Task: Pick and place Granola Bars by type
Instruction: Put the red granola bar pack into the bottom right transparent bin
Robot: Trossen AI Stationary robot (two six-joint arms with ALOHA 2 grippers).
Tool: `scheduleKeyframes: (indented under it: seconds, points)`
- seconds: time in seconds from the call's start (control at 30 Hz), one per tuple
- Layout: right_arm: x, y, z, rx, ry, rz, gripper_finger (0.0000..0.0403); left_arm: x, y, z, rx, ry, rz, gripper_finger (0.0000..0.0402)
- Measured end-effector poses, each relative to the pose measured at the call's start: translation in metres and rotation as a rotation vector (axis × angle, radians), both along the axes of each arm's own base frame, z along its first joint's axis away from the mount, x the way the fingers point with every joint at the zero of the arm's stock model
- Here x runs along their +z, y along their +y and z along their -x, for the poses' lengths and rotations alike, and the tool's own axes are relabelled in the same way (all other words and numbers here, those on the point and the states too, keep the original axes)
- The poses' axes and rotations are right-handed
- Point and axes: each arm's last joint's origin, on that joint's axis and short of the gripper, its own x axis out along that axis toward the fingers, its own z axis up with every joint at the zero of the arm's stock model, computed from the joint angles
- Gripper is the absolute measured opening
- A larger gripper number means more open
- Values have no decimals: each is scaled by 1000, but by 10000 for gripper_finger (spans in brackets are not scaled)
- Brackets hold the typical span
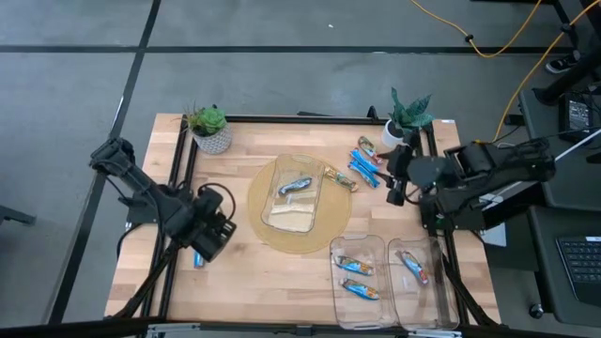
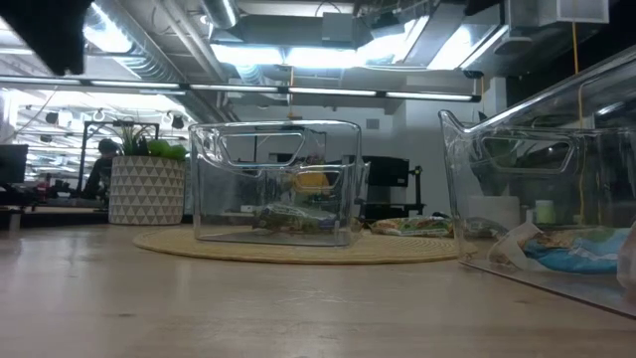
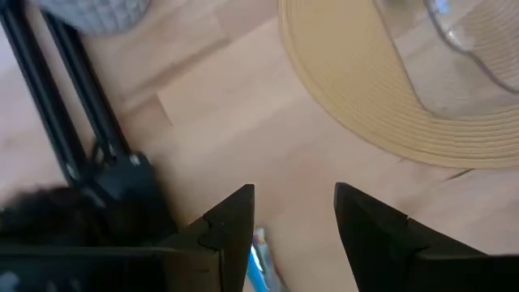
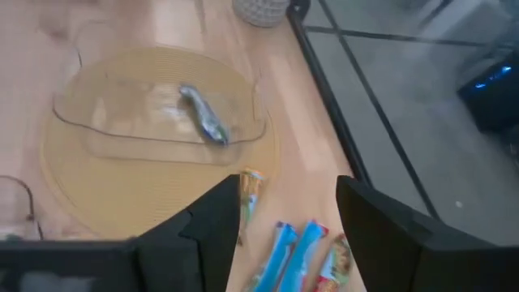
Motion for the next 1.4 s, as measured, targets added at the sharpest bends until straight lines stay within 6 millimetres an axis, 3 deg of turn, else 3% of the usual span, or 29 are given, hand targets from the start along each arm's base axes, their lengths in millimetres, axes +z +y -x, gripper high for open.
scheduleKeyframes:
  seconds: [0.17, 0.33, 0.57, 0.77, 1.13, 1.4]
  points:
    - [-6, -10, -12, 48, -91, -2, 205, -20, -12, 10, 71, -3, 62, 164]
    - [-25, -17, -25, 121, -183, -61, 205, -40, -20, 21, 178, 40, 148, 163]
    - [-46, -19, -38, 218, -226, -121, 205, -59, -27, 30, 178, 110, 221, 163]
    - [-39, -20, -42, 242, -308, -73, 205, -75, -32, 33, 172, 129, 300, 173]
    - [-30, -20, -45, 257, -403, -43, 205, -112, -29, 43, 172, 147, 351, 258]
    - [-27, -20, -46, 256, -432, -45, 205, -127, -27, 45, 151, 126, 383, 263]
